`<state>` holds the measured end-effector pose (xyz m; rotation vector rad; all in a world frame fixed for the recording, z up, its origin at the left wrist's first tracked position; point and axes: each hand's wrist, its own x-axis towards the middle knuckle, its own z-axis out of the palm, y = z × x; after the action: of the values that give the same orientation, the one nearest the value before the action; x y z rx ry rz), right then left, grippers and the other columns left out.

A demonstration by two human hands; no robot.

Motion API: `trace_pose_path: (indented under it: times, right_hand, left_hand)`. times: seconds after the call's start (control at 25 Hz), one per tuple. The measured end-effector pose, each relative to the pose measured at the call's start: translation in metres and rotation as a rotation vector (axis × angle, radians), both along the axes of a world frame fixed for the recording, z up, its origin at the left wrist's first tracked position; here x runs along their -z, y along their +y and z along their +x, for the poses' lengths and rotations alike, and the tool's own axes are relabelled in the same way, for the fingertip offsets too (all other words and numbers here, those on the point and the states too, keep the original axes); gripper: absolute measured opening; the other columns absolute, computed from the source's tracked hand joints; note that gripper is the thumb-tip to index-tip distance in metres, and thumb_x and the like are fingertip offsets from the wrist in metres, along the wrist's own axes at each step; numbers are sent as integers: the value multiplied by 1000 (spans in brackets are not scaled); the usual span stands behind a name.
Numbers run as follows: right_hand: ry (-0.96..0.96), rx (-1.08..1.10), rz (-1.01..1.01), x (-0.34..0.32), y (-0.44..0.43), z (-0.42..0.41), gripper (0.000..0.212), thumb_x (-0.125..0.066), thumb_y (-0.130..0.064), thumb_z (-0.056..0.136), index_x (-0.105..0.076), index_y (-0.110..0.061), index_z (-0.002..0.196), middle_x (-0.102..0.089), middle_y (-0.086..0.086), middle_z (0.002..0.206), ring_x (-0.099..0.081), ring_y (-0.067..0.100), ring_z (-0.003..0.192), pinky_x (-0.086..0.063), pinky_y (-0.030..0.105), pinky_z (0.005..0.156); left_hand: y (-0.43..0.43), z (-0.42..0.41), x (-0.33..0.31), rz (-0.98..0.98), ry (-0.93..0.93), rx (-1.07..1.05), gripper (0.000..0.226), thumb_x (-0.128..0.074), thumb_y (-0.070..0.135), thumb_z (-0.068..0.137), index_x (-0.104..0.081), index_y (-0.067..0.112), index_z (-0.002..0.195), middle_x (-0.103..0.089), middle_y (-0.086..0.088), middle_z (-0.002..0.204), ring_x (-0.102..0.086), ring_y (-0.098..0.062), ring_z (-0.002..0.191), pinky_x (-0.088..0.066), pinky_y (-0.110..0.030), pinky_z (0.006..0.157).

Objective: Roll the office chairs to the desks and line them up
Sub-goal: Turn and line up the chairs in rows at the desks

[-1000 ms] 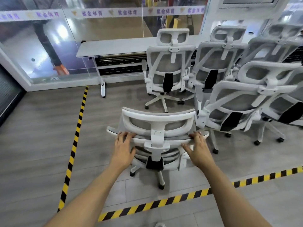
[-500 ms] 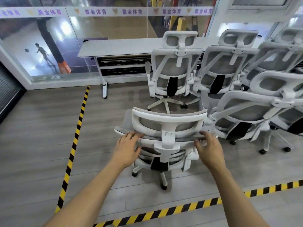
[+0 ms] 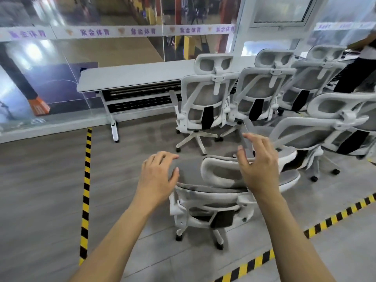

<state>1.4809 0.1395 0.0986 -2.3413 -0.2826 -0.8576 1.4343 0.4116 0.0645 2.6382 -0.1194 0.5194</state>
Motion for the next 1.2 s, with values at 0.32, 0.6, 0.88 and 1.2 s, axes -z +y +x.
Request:
trace_pose_path:
  times: [0.32, 0.6, 0.88, 1.2]
  right_hand:
    - [131, -61, -23, 23, 138, 73, 40, -59, -29, 92, -59, -25, 132, -58, -5, 128, -56, 20, 114, -38, 38, 101]
    - [244, -42, 96, 51, 225, 219, 40, -61, -27, 91, -58, -28, 131, -57, -5, 128, -53, 21, 119, -34, 39, 103]
    - [329, 22, 100, 49, 258, 361, 39, -64, -25, 92, -60, -27, 131, -58, -5, 125, -53, 20, 116, -24, 28, 99]
    - [369, 112, 152, 54, 285, 544, 41, -61, -28, 93, -58, -30, 133, -57, -5, 129, -54, 20, 113, -43, 49, 103]
  left_hand:
    - [108, 69, -1, -6, 34, -34, 35, -45, 40, 94, -55, 30, 126, -52, 7, 127, -46, -17, 120, -39, -38, 104]
    - [188, 216, 6, 54, 128, -4, 40, -39, 46, 91, -55, 33, 125, -51, 11, 126, -46, -16, 121, -36, -37, 105]
    - [226, 357, -4, 47, 141, 11, 30, -49, 38, 95, -54, 35, 124, -50, 13, 126, -45, -14, 122, -37, -37, 105]
    - [262, 556, -2, 34, 94, 127, 29, -54, 33, 96, -56, 32, 125, -51, 13, 126, -44, -14, 122, -34, -35, 106]
